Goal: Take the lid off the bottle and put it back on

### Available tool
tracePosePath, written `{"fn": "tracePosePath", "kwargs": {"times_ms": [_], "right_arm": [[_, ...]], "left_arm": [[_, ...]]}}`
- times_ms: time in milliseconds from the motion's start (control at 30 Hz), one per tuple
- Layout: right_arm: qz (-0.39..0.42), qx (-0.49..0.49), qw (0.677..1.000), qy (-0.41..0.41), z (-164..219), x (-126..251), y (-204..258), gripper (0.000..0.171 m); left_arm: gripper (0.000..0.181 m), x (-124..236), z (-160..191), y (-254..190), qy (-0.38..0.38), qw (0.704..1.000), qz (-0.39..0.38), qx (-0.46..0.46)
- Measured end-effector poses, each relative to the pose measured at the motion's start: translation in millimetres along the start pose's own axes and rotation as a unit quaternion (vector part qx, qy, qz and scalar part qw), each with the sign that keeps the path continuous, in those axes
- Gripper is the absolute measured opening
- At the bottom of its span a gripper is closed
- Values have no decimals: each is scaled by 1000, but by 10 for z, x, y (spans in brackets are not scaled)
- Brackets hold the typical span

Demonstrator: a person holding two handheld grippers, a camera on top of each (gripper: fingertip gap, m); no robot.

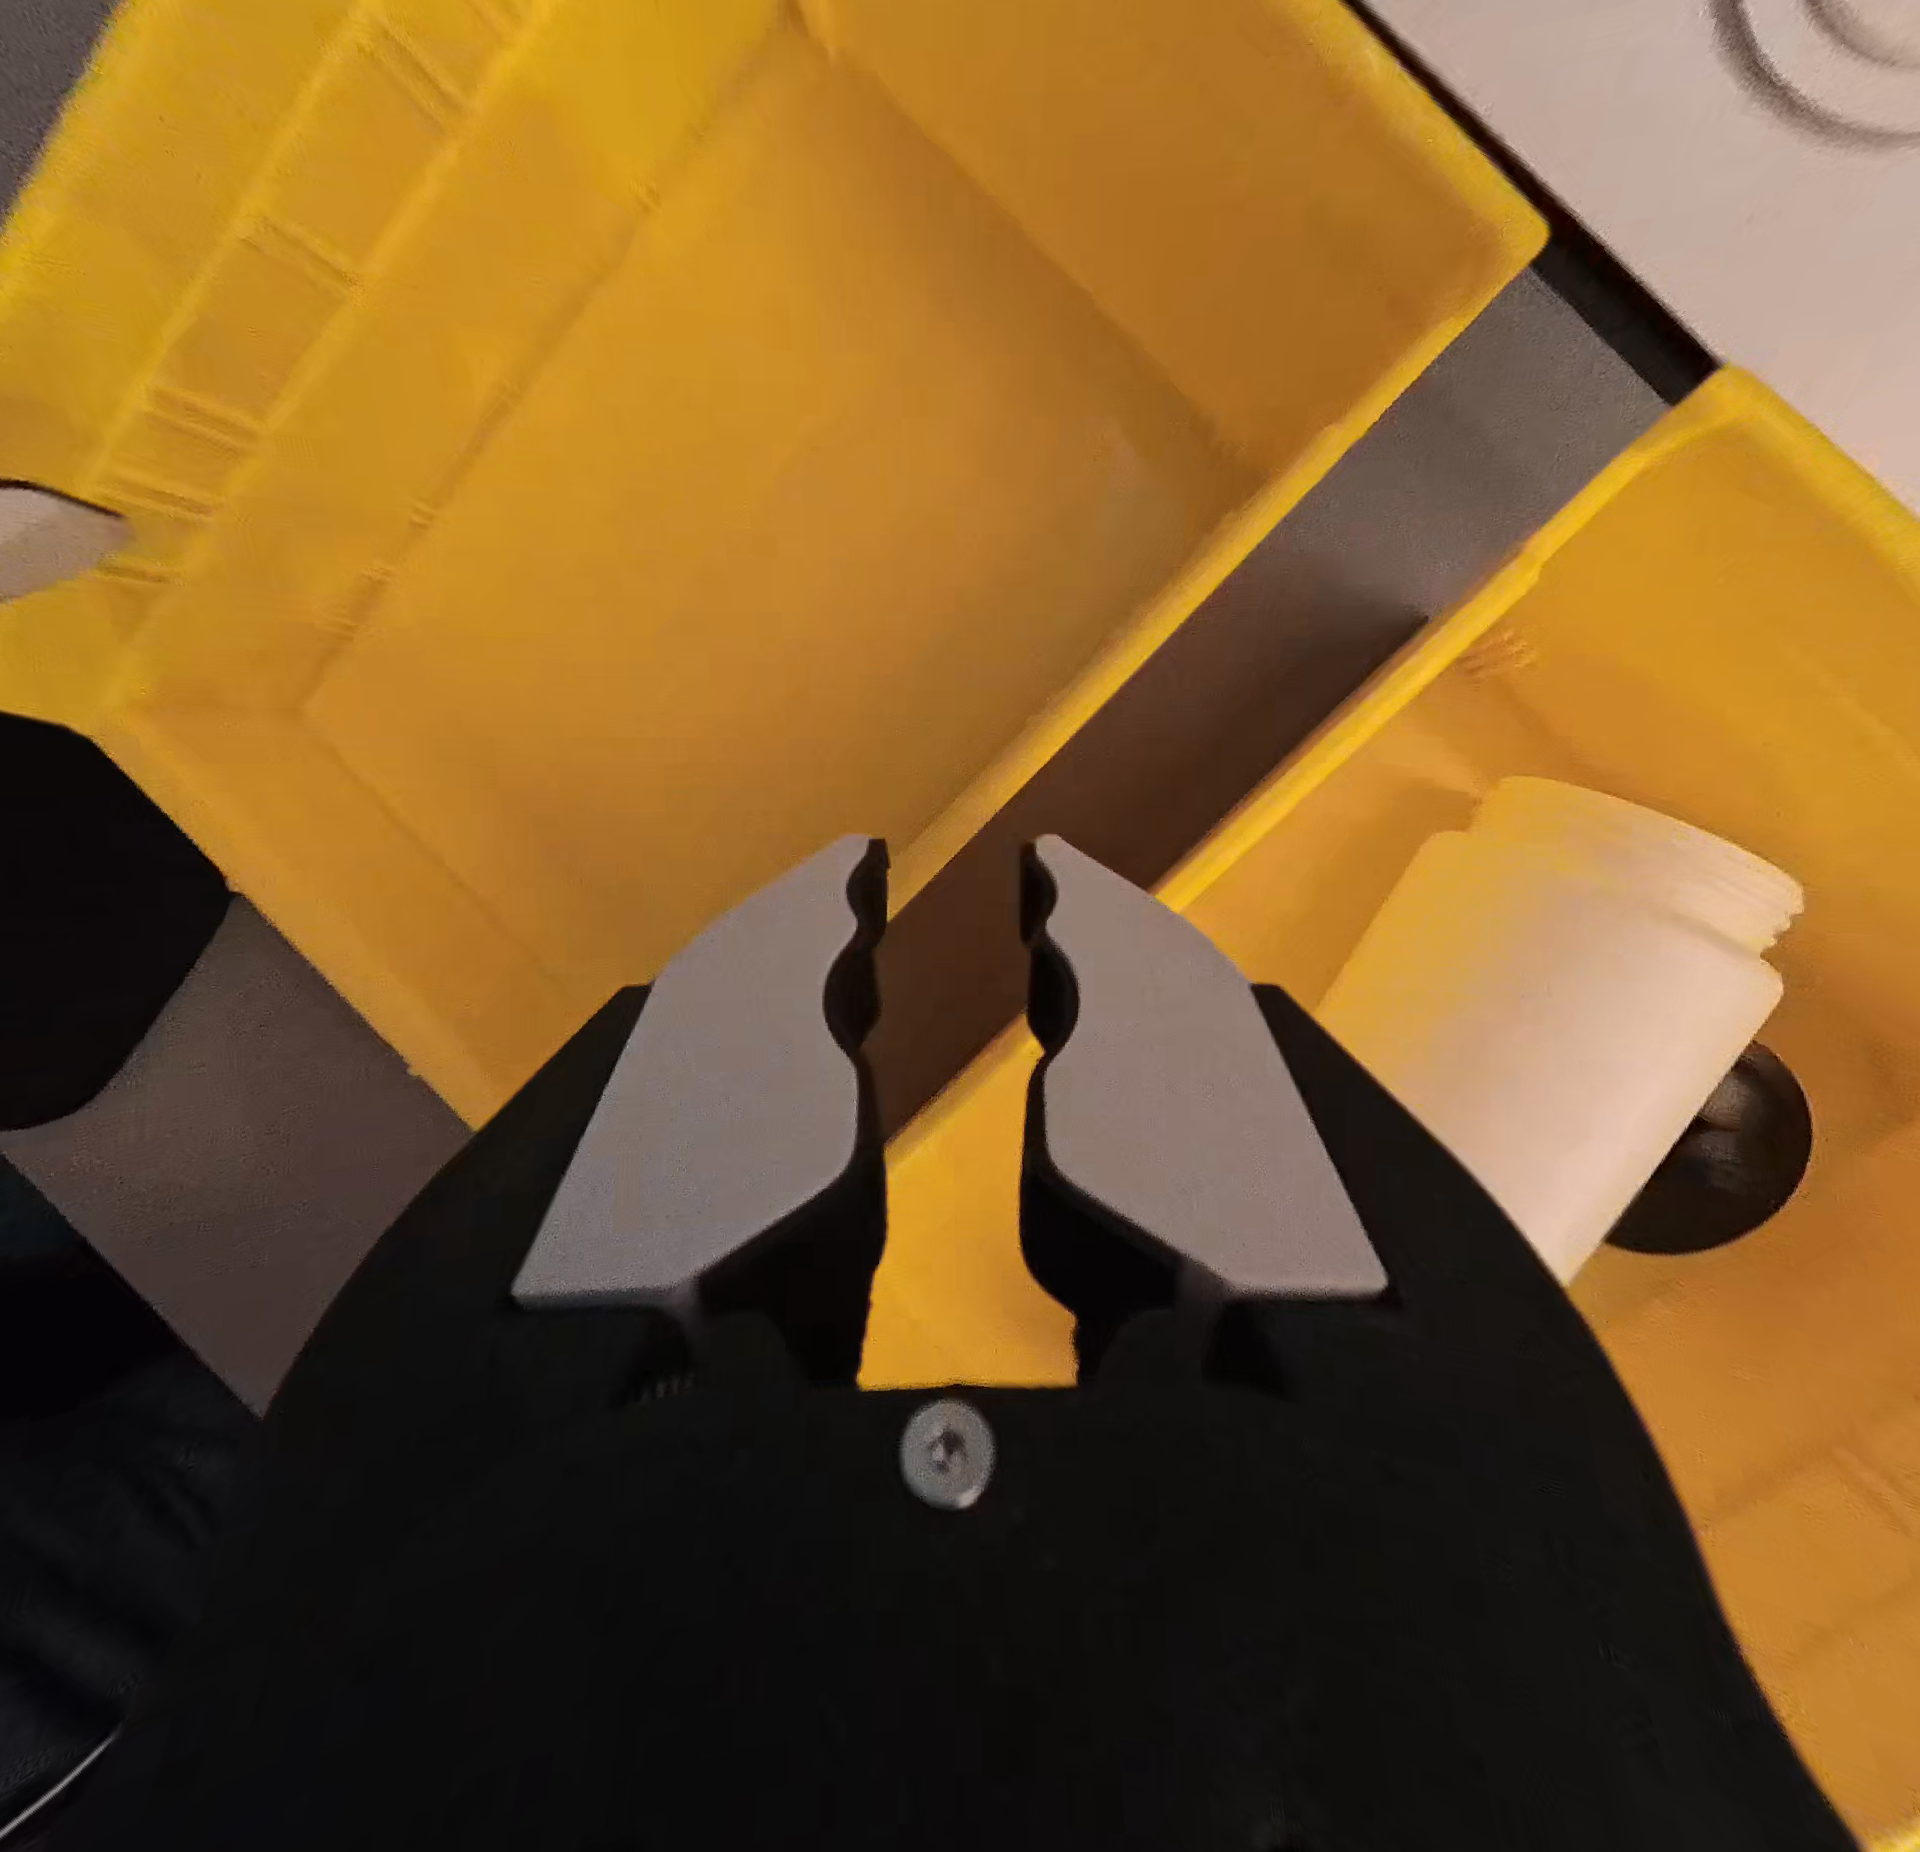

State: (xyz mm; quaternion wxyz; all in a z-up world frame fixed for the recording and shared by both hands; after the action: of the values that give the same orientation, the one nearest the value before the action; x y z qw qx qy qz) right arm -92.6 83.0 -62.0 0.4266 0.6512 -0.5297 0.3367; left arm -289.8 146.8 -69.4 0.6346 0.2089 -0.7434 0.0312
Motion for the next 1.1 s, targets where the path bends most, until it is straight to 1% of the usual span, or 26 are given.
{"fn": "tracePosePath", "kwargs": {"times_ms": [100,200,233,300,367,433,533,567,633,700,733,767,800,867,1000,1100], "right_arm": [[7,-12,1000,21,-44,-88,-8,24],[29,-25,997,63,-17,-224,-34,26],[44,-28,997,64,-46,-244,-54,26],[56,-33,995,74,-82,-295,-32,32],[74,-36,994,76,-125,-335,-37,32],[84,-44,993,68,-198,-383,-34,33],[67,-70,995,35,-335,-482,16,29],[61,-80,994,36,-340,-540,22,29],[66,-89,992,51,-318,-658,8,28],[72,-97,989,89,-224,-788,-9,28],[87,-102,985,106,-178,-830,-56,28],[91,-94,985,114,-168,-862,-78,19],[87,-96,983,132,-124,-895,-77,12],[53,-128,980,141,-127,-914,-33,6],[53,-154,974,160,-115,-893,-48,4],[49,-162,968,184,-97,-858,-17,4]], "left_arm": [[41,81,-12,45,-15,1000,-7,6],[41,156,-46,131,-34,999,-31,11],[41,192,-75,152,-45,998,-40,13],[42,296,-164,200,-79,995,-65,11],[43,435,-246,284,-117,988,-105,14],[46,590,-322,360,-159,978,-135,25],[51,848,-420,484,-232,956,-172,52],[52,936,-438,526,-256,947,-185,61],[52,1094,-450,586,-297,930,-201,79],[56,1223,-450,626,-328,917,-210,91],[58,1281,-443,650,-340,910,-217,97],[60,1332,-432,668,-350,904,-224,101],[61,1374,-423,681,-357,900,-229,102],[65,1448,-406,707,-368,891,-242,106],[66,1585,-381,744,-391,872,-272,112],[68,1627,-379,737,-402,866,-276,116]]}}
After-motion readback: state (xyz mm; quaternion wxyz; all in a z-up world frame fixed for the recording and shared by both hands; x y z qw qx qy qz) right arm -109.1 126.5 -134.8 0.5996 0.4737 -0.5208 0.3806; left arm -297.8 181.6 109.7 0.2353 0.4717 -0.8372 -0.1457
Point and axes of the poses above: each gripper's, where its closed fingertips meet, x back along the fingers, z out of its underside, y = z × x across the jaws, the point moved 1 cm from there along x, back along the fingers, and after that the axes turned 5 degrees about -x, right-handed, at the moved point
